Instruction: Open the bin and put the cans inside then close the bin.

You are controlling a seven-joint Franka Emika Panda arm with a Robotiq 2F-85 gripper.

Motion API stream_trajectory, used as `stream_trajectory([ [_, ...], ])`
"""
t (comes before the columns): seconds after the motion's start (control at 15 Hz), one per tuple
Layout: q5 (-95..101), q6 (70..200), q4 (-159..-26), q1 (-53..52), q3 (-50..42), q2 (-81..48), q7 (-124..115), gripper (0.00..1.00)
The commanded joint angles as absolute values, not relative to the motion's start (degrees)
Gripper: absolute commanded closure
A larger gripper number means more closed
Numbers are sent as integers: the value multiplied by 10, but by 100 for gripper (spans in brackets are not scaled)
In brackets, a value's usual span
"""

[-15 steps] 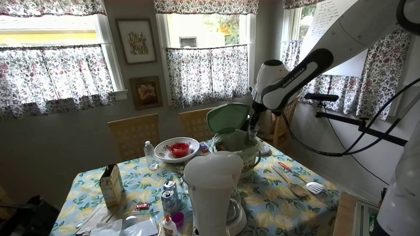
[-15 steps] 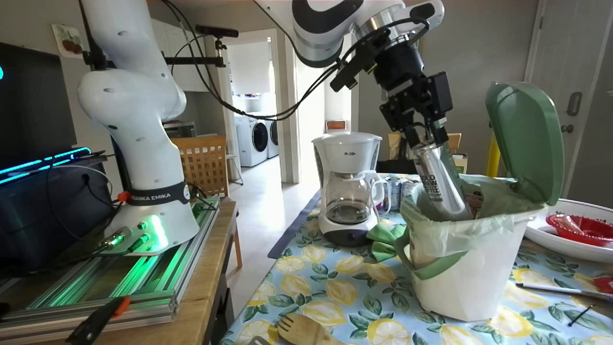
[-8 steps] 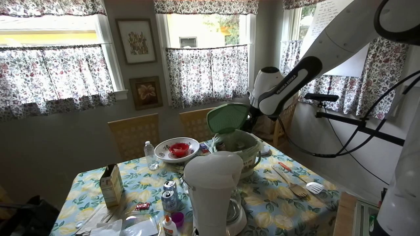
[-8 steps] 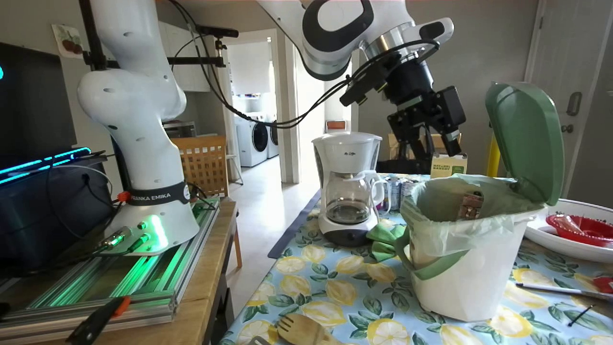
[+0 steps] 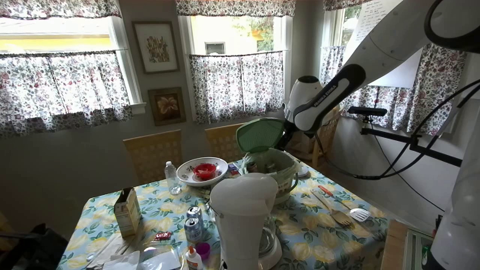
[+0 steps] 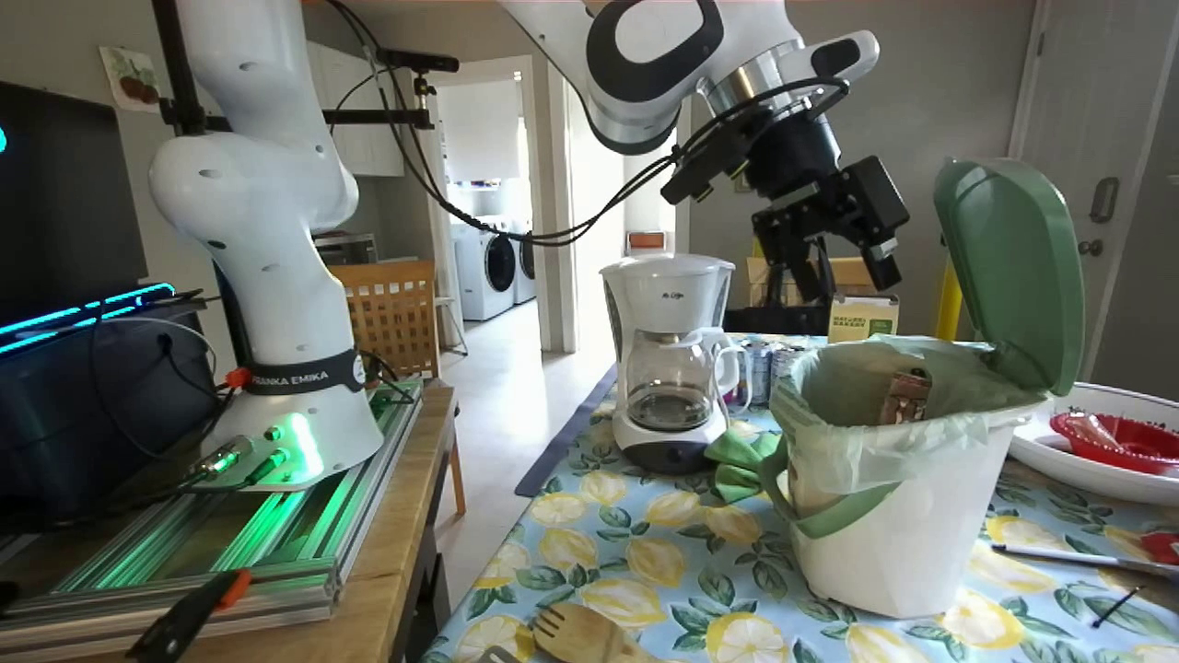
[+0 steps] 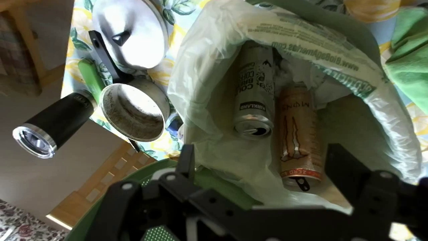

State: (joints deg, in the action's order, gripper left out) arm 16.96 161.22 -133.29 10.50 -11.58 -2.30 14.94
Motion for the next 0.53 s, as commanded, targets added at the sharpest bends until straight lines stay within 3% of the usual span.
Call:
stream_trajectory([
  [0.0,190,1599,-1323,105,-117,-2,95,0],
  [0.47,139,1545,-1288,107,-113,33,86,0],
])
